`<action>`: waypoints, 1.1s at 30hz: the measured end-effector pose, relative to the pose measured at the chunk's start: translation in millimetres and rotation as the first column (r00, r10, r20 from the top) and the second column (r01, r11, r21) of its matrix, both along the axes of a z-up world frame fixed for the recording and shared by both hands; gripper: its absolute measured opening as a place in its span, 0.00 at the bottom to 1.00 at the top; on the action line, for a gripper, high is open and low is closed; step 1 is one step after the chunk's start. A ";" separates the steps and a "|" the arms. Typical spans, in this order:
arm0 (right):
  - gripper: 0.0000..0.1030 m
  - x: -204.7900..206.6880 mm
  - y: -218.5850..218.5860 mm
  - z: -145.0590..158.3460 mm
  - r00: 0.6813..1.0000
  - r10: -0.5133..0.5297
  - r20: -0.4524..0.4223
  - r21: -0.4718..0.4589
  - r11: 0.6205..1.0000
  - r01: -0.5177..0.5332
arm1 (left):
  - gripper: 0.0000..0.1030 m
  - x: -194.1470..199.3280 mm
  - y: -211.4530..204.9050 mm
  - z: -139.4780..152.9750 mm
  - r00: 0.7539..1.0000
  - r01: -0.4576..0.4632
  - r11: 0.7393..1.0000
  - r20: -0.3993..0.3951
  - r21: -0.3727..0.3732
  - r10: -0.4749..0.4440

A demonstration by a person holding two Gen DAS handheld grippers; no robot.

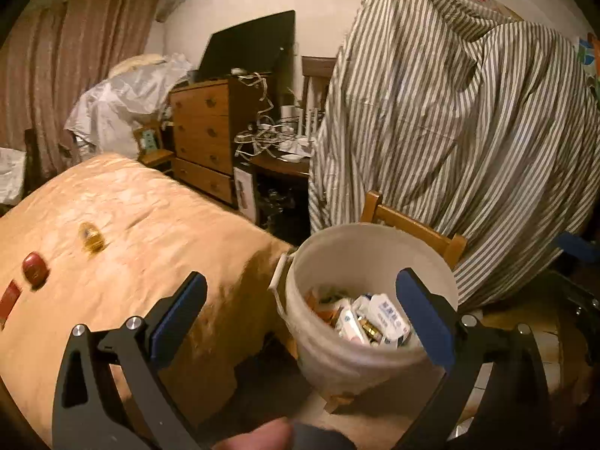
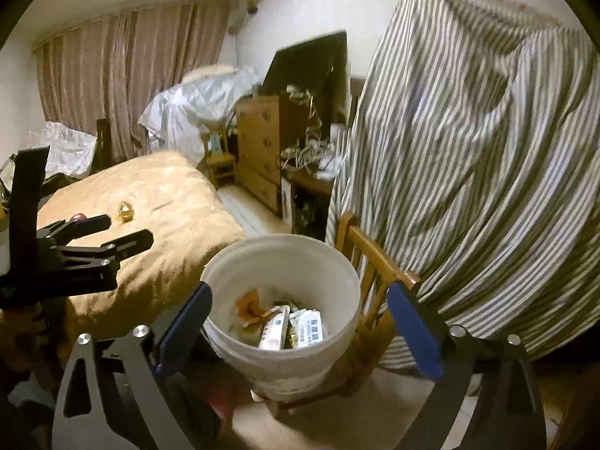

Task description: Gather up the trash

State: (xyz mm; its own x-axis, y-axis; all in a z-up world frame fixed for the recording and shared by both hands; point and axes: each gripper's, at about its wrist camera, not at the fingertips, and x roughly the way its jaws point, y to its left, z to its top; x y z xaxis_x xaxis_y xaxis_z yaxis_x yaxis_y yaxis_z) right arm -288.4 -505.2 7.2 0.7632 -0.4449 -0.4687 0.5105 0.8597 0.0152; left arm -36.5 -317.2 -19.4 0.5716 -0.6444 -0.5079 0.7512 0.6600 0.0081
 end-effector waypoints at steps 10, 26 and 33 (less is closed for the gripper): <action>0.95 -52.7 20.9 -18.2 0.998 -0.051 0.028 -0.001 0.999 0.051 | 0.95 -49.0 17.0 -7.1 0.997 0.066 0.998 0.039 -0.018 -0.066; 0.95 -48.4 8.2 -34.6 0.998 -0.056 -0.010 0.059 0.997 0.056 | 0.95 -65.9 16.5 -13.1 0.994 0.106 0.994 0.036 0.008 -0.106; 0.95 -46.4 8.9 -37.8 0.998 -0.052 -0.016 0.065 0.996 0.053 | 0.95 -65.4 14.4 -15.8 0.994 0.103 0.995 0.032 0.016 -0.104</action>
